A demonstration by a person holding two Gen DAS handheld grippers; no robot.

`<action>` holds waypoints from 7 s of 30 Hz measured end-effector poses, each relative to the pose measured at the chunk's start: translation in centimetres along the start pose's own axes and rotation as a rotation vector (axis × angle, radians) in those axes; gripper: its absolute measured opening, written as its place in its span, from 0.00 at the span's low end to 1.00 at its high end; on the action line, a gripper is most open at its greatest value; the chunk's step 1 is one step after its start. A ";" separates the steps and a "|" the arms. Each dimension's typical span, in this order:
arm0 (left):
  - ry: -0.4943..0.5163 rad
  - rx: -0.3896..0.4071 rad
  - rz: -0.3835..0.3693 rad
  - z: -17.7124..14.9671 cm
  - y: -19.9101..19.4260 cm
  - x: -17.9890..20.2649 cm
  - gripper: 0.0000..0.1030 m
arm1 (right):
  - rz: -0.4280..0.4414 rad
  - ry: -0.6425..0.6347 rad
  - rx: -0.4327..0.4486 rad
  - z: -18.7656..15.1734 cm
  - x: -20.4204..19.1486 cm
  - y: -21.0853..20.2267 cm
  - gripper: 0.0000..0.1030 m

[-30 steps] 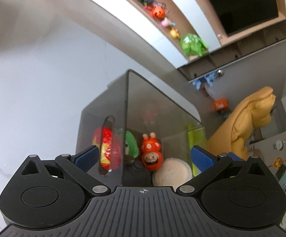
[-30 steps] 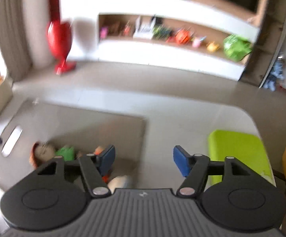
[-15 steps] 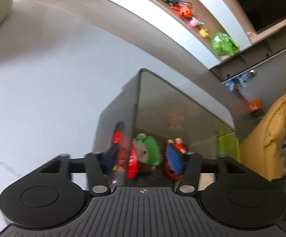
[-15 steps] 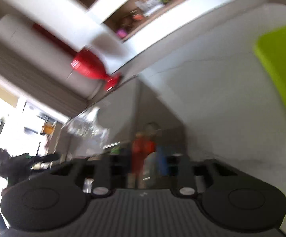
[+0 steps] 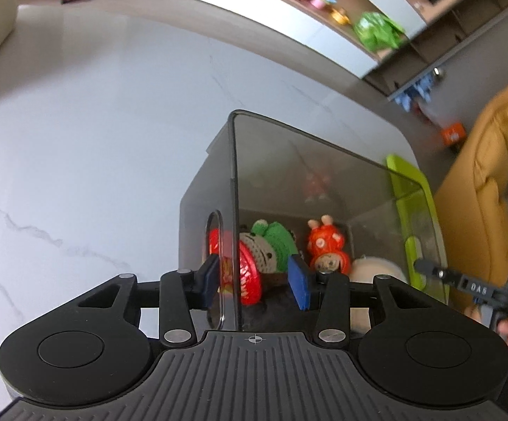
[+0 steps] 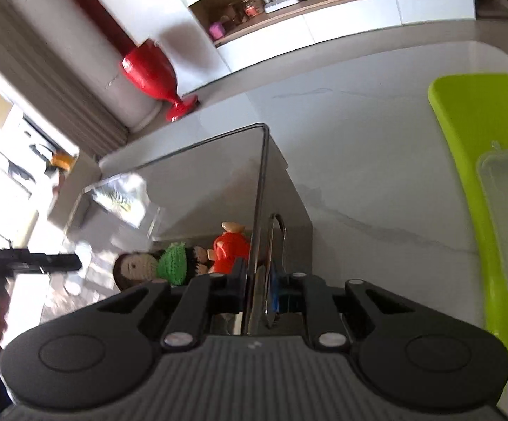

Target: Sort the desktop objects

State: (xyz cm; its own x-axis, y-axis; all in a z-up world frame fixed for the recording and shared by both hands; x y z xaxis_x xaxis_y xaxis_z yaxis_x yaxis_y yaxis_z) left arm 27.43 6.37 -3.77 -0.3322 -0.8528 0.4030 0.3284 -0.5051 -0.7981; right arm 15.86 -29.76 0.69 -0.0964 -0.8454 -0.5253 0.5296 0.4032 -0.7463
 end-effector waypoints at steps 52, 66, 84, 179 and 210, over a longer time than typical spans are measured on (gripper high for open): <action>0.463 0.391 -0.313 -1.5 -11.1 8.5 1.00 | -0.227 -0.737 -0.403 -5.9 -16.1 9.4 0.75; 0.493 0.269 -0.556 -3.0 -9.3 12.4 1.00 | -0.260 -1.105 -0.371 -7.4 -16.2 12.1 0.73; 0.655 0.219 -0.501 -6.0 -7.7 16.2 1.00 | -0.152 -0.368 -0.478 -3.7 -12.0 9.8 0.48; 0.173 0.228 -0.508 1.2 -5.2 5.2 1.00 | -0.311 -0.182 -0.397 2.2 -0.4 4.0 0.57; 0.144 0.246 -0.496 1.2 -5.7 3.8 1.00 | -0.040 -0.358 -0.499 -4.1 -7.2 8.3 0.78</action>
State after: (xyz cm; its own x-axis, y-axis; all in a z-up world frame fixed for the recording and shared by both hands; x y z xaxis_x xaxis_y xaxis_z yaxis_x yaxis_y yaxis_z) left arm 25.38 5.84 2.84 -0.6106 -0.4879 0.6237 0.2928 -0.8709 -0.3946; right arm 17.46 -18.90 -3.39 0.2265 -0.8936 -0.3875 0.0652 0.4109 -0.9093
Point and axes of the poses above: each gripper's, at about its wrist camera, not at the fingertips, and y roughly the way its jaws point, x to its right, z to its top, the point moved 8 cm from there along y, roughly the way its jaws point, and after that the axes turned 10 degrees about y, right-handed, at the moved point
